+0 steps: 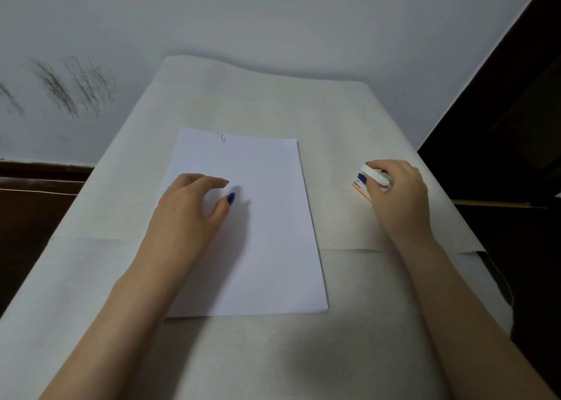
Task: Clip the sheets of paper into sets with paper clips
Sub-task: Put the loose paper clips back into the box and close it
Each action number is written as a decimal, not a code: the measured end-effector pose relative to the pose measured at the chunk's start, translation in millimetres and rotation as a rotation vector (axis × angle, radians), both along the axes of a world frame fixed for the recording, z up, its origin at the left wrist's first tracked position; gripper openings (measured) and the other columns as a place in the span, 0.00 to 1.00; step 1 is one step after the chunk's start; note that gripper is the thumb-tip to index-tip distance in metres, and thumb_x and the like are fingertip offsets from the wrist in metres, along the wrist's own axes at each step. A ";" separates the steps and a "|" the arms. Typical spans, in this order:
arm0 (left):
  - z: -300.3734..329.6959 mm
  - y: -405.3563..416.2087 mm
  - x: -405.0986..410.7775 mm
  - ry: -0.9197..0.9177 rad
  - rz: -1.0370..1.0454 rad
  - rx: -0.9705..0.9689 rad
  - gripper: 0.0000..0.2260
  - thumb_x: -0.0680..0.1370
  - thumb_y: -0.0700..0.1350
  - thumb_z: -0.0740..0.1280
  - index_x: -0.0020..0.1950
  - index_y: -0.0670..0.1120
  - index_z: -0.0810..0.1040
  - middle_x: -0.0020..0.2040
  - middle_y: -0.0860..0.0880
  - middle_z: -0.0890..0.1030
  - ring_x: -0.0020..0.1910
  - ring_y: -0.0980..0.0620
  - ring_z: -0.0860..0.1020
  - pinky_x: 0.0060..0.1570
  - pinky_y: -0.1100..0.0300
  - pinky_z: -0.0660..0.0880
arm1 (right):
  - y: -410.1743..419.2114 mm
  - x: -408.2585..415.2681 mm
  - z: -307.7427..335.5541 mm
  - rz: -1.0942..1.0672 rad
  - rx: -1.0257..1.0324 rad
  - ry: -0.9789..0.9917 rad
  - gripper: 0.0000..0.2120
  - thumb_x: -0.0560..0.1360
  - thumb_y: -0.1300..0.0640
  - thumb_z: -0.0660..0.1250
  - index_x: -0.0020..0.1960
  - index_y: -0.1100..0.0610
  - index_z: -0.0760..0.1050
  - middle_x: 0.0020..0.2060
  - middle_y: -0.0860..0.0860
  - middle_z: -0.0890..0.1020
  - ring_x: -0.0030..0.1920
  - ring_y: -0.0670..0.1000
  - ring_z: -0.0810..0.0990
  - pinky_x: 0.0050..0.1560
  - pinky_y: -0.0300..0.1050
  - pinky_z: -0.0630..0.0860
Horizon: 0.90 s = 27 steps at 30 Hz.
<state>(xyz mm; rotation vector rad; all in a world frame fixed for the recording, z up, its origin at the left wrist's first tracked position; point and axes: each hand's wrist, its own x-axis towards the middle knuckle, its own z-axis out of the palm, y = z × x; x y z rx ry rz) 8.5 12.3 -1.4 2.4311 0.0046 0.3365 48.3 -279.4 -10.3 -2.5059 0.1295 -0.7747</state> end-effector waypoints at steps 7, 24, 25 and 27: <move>0.6 0.1 -0.2 -0.002 0.001 -0.001 0.14 0.78 0.48 0.66 0.63 0.48 0.80 0.64 0.49 0.77 0.62 0.51 0.75 0.47 0.70 0.60 | -1.7 -1.7 -3.9 0.067 0.011 0.024 0.09 0.77 0.59 0.66 0.53 0.61 0.81 0.53 0.57 0.84 0.56 0.57 0.81 0.57 0.53 0.76; 3.2 -0.9 -2.1 0.036 -0.009 -0.002 0.15 0.78 0.49 0.66 0.63 0.48 0.79 0.65 0.48 0.76 0.64 0.51 0.74 0.50 0.67 0.62 | -4.0 -6.5 -13.5 0.139 -0.099 0.203 0.19 0.80 0.63 0.57 0.71 0.62 0.67 0.72 0.56 0.68 0.75 0.52 0.62 0.71 0.40 0.57; 3.5 -1.2 -2.2 0.039 -0.007 -0.004 0.15 0.78 0.49 0.65 0.63 0.48 0.79 0.65 0.48 0.76 0.64 0.51 0.74 0.51 0.67 0.62 | -3.8 -6.3 -14.6 0.141 -0.116 0.220 0.19 0.81 0.62 0.57 0.72 0.62 0.65 0.73 0.57 0.66 0.75 0.53 0.60 0.71 0.41 0.56; 3.9 -1.3 -2.6 0.043 -0.002 -0.005 0.15 0.78 0.49 0.65 0.63 0.48 0.79 0.65 0.48 0.76 0.63 0.51 0.74 0.50 0.67 0.62 | -3.3 -6.0 -15.3 0.139 -0.135 0.245 0.21 0.81 0.62 0.57 0.73 0.60 0.63 0.75 0.59 0.62 0.76 0.55 0.58 0.71 0.43 0.56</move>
